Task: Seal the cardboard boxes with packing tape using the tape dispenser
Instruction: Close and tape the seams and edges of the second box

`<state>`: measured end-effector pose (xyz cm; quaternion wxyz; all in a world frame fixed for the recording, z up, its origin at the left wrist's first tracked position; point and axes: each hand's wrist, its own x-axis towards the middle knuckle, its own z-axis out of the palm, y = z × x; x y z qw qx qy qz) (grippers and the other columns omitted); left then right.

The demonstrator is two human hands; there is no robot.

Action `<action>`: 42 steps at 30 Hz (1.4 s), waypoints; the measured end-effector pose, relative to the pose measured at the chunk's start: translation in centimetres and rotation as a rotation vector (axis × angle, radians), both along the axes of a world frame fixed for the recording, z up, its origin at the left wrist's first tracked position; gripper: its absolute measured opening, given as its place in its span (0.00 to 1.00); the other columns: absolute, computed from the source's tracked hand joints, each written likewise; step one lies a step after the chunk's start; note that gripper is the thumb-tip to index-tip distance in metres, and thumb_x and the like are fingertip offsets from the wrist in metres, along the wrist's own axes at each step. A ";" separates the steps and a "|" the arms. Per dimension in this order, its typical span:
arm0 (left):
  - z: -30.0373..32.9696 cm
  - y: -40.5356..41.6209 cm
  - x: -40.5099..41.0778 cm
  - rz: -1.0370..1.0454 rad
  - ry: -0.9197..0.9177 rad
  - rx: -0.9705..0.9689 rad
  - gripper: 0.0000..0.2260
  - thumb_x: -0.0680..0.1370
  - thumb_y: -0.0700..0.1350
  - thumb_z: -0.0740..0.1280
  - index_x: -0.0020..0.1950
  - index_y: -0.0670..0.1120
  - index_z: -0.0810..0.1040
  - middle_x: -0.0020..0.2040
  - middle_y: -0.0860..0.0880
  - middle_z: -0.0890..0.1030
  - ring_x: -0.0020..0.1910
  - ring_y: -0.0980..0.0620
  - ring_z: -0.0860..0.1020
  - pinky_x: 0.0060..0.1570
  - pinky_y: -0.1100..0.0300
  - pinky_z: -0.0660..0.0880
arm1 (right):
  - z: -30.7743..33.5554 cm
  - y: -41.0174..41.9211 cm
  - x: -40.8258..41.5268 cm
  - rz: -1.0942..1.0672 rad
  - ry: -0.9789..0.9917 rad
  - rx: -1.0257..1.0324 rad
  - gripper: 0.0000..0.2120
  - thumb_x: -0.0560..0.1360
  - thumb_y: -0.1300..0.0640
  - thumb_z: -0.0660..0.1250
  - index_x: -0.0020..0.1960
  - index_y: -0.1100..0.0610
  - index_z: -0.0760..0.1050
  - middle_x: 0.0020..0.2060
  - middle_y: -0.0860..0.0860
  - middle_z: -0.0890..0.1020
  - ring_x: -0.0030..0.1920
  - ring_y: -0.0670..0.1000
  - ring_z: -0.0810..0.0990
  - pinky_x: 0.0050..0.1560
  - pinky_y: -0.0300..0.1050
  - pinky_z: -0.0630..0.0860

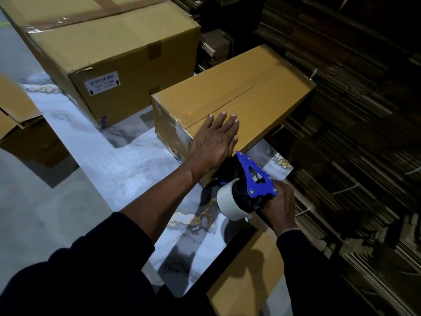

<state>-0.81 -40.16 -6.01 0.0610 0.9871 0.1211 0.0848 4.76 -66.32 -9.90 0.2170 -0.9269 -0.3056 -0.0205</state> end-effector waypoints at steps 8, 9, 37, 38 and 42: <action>0.2 0.4 0.3 -0.014 0.008 -0.043 0.26 0.88 0.54 0.43 0.84 0.45 0.56 0.84 0.46 0.58 0.84 0.45 0.54 0.82 0.47 0.49 | 2.1 0.8 4.6 0.129 -0.263 -0.213 0.06 0.71 0.59 0.57 0.36 0.52 0.69 0.31 0.51 0.74 0.37 0.57 0.73 0.44 0.51 0.66; 0.2 0.4 0.2 -0.016 0.006 -0.048 0.26 0.88 0.54 0.43 0.84 0.46 0.56 0.84 0.47 0.58 0.84 0.45 0.54 0.82 0.47 0.49 | 2.1 1.0 4.7 0.131 -0.256 -0.210 0.06 0.71 0.60 0.58 0.36 0.51 0.68 0.31 0.51 0.74 0.37 0.57 0.73 0.44 0.51 0.65; -0.2 -0.2 -0.1 0.048 -0.319 -0.226 0.20 0.88 0.50 0.52 0.73 0.45 0.77 0.76 0.45 0.74 0.78 0.45 0.67 0.80 0.46 0.57 | 6.0 6.8 1.8 -0.221 1.266 0.800 0.22 0.68 0.50 0.83 0.39 0.66 0.75 0.26 0.49 0.64 0.26 0.47 0.65 0.31 0.43 0.62; -0.1 -0.4 -0.2 0.068 -0.356 -0.241 0.20 0.88 0.50 0.53 0.72 0.45 0.78 0.75 0.44 0.76 0.78 0.45 0.69 0.80 0.47 0.57 | 6.5 8.1 2.1 -0.235 1.259 0.814 0.21 0.69 0.50 0.82 0.32 0.58 0.72 0.24 0.48 0.63 0.24 0.47 0.63 0.29 0.42 0.60; -0.1 -0.8 -0.6 0.157 -0.508 -0.288 0.16 0.88 0.47 0.56 0.66 0.44 0.80 0.64 0.44 0.83 0.68 0.48 0.77 0.77 0.52 0.65 | 10.3 12.8 3.2 -0.157 1.250 0.819 0.24 0.83 0.57 0.65 0.28 0.52 0.71 0.21 0.47 0.64 0.22 0.46 0.62 0.29 0.40 0.60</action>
